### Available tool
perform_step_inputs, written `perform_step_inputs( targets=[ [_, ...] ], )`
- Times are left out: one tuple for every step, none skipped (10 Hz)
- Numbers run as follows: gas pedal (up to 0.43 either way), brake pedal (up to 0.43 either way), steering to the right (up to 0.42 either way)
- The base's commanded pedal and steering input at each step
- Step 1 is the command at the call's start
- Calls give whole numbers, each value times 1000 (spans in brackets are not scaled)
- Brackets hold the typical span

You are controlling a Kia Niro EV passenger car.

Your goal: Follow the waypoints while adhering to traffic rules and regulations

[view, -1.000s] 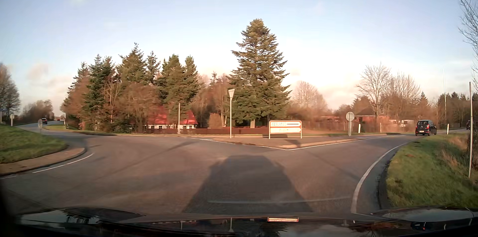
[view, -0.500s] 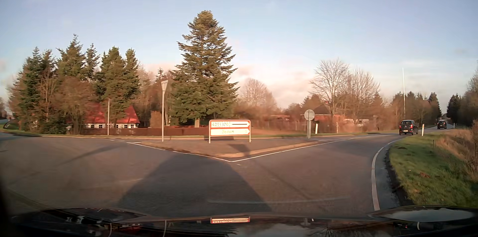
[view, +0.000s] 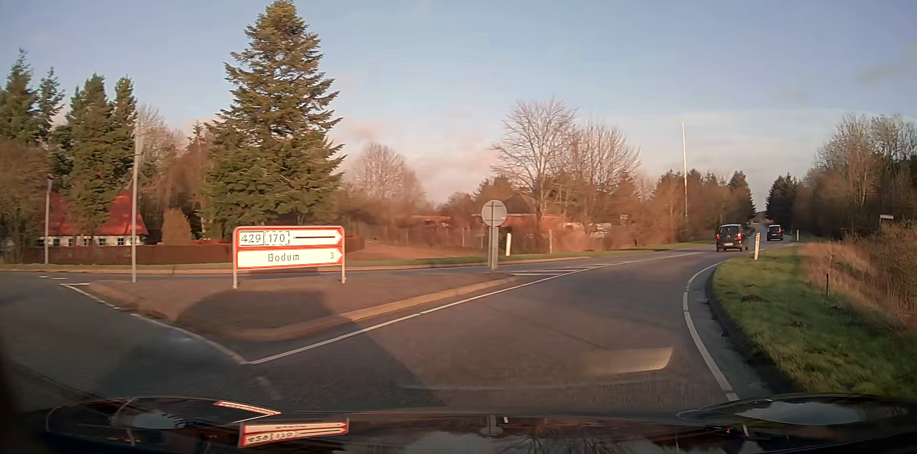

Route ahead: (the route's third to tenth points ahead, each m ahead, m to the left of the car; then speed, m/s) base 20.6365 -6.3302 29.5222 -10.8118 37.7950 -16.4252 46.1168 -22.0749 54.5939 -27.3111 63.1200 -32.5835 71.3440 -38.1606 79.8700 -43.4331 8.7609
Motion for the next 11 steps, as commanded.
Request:
perform_step_inputs(
  targets=[
    [248,0,179],
    [260,0,174],
    [260,0,169],
    [260,0,166],
    [260,0,161],
    [268,0,157],
    [280,0,145],
    [280,0,129],
    [287,0,116],
    [311,0,101],
    [319,0,98]
  ],
)
